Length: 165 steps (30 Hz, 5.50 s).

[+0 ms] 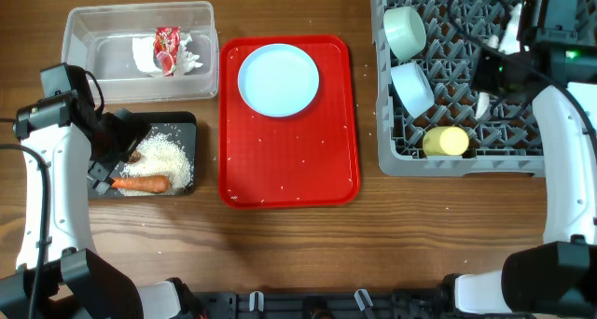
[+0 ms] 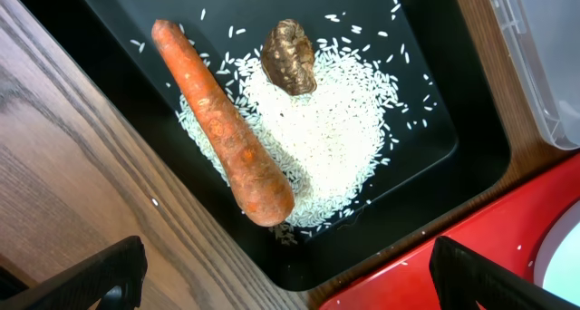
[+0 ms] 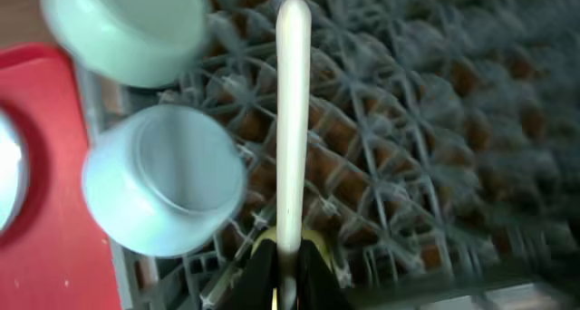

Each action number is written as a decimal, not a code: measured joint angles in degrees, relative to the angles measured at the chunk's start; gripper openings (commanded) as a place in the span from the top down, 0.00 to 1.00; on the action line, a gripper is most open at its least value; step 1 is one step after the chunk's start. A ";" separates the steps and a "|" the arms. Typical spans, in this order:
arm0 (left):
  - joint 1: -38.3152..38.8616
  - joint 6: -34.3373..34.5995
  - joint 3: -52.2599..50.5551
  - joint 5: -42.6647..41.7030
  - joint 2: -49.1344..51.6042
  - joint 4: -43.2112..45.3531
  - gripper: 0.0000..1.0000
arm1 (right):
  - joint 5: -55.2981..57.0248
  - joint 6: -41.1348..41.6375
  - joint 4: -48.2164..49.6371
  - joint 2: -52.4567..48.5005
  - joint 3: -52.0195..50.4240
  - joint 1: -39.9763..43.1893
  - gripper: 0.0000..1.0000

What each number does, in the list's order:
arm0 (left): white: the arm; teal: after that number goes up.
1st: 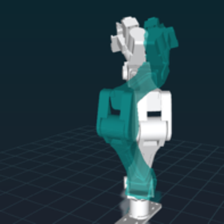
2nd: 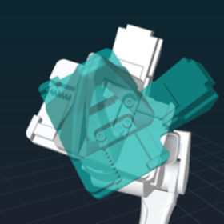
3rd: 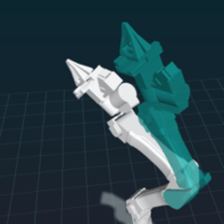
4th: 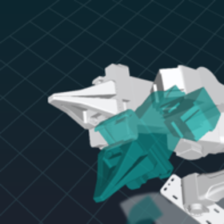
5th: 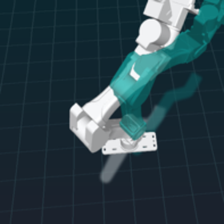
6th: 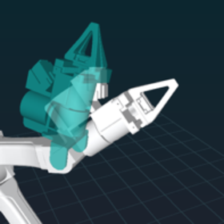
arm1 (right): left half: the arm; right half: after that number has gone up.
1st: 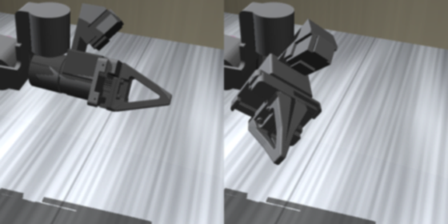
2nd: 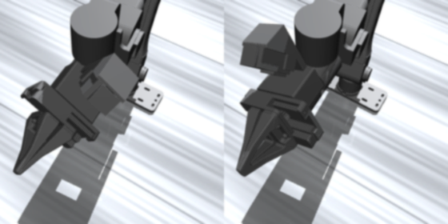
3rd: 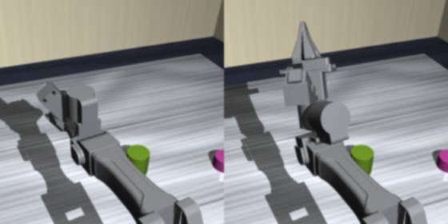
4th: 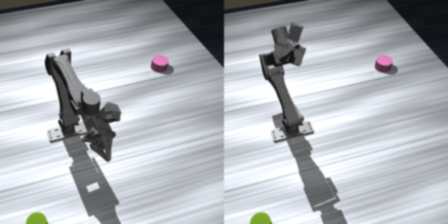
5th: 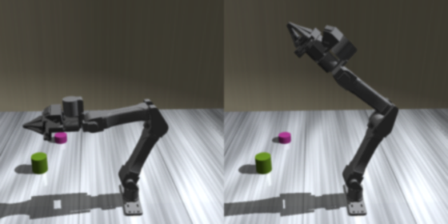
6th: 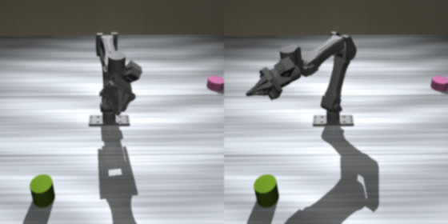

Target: Sort waste into correct bins and load items into the dishwasher rack

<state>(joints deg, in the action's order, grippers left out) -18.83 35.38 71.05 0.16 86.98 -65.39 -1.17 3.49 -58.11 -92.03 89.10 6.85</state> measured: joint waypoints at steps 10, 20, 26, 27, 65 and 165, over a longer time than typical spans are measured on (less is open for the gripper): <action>0.00 0.00 0.00 0.02 0.00 0.00 0.00 | -5.40 -14.29 18.38 -7.08 -7.82 0.00 0.25; 0.00 0.00 0.00 0.02 0.00 -0.02 0.00 | -26.36 -1.31 23.71 -3.74 -5.11 -0.02 0.11; 0.00 0.00 0.00 0.00 0.00 0.00 0.00 | -23.23 9.14 27.23 -0.20 -2.84 -19.28 0.24; 0.00 0.00 0.00 0.02 0.00 0.00 0.00 | -18.47 11.23 27.36 -1.57 -2.84 -24.15 0.25; 0.00 0.00 0.00 0.00 0.00 0.00 0.00 | 26.16 -9.51 43.74 6.01 -2.60 -16.65 0.96; 0.00 -0.13 -0.07 2.19 -18.58 -2.32 0.00 | 0.74 14.32 58.25 91.03 -88.74 -13.57 0.00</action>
<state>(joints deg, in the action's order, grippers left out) -18.83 35.24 70.98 2.35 68.40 -67.70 -0.43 17.80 0.14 -0.99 0.36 -6.72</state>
